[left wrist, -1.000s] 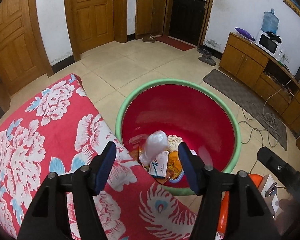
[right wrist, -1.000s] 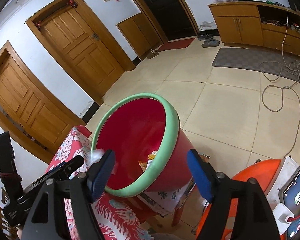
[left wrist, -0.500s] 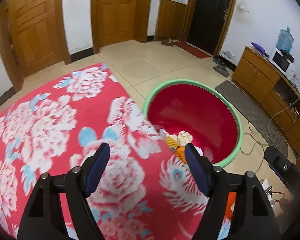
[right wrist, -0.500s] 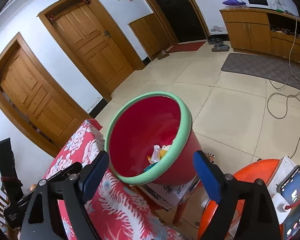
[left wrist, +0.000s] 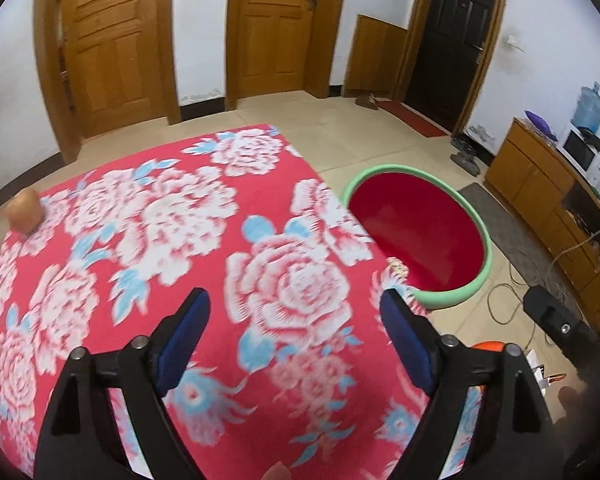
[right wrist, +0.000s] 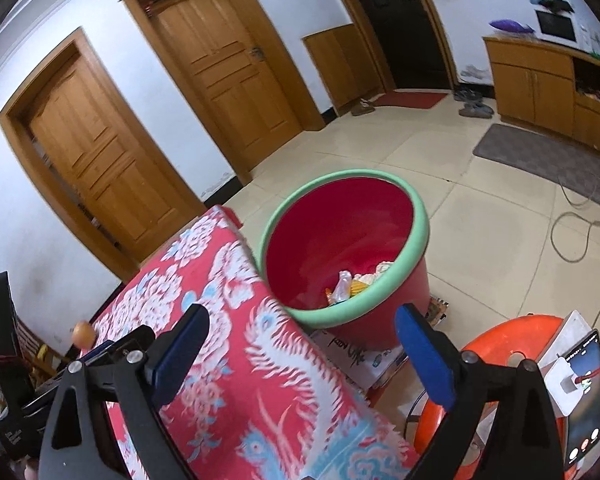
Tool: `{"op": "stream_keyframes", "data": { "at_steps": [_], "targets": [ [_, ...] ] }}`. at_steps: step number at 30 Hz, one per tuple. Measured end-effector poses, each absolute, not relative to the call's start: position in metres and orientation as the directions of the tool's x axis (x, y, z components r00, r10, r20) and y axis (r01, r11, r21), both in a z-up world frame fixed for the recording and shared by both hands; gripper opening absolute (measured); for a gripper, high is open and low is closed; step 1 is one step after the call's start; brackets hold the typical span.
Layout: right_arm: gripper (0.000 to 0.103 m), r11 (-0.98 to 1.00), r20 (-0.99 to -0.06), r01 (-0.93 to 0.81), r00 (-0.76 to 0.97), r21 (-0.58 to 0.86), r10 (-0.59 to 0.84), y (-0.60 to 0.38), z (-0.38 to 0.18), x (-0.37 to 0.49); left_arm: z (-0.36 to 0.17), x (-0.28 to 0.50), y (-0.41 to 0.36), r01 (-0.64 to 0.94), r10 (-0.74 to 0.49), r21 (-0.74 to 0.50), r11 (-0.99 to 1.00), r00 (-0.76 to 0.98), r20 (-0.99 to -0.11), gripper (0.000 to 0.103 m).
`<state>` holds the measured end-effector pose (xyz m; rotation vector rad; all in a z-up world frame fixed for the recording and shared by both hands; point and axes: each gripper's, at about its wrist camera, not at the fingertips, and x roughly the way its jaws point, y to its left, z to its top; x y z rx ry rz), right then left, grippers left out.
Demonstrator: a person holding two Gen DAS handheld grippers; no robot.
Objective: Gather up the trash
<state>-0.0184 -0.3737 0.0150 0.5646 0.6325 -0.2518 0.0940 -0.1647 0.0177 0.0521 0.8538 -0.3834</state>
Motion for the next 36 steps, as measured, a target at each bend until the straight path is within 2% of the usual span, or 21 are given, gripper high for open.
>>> {"op": "stream_keyframes", "data": {
  "at_steps": [3,26,36],
  "targets": [
    [0.101,0.844,-0.621,0.363,0.783,0.396,-0.045,-0.36,0.02,-0.021,0.019,0.084,-0.149,0.308,-0.264,-0.081,0.948,0.621,-0.738,0.092],
    [0.103,0.938,-0.6,0.196,0.8,0.287,0.017,-0.283,0.037,-0.052,0.036,0.021,-0.066,0.1,-0.099,-0.038,0.994,0.72,-0.687,0.092],
    [0.103,0.946,-0.607,0.164,0.793,0.279,0.041,-0.267,0.038,-0.053,0.041,0.011,-0.048,0.055,-0.074,-0.05,0.997,0.734,-0.675,0.092]
  ]
}}
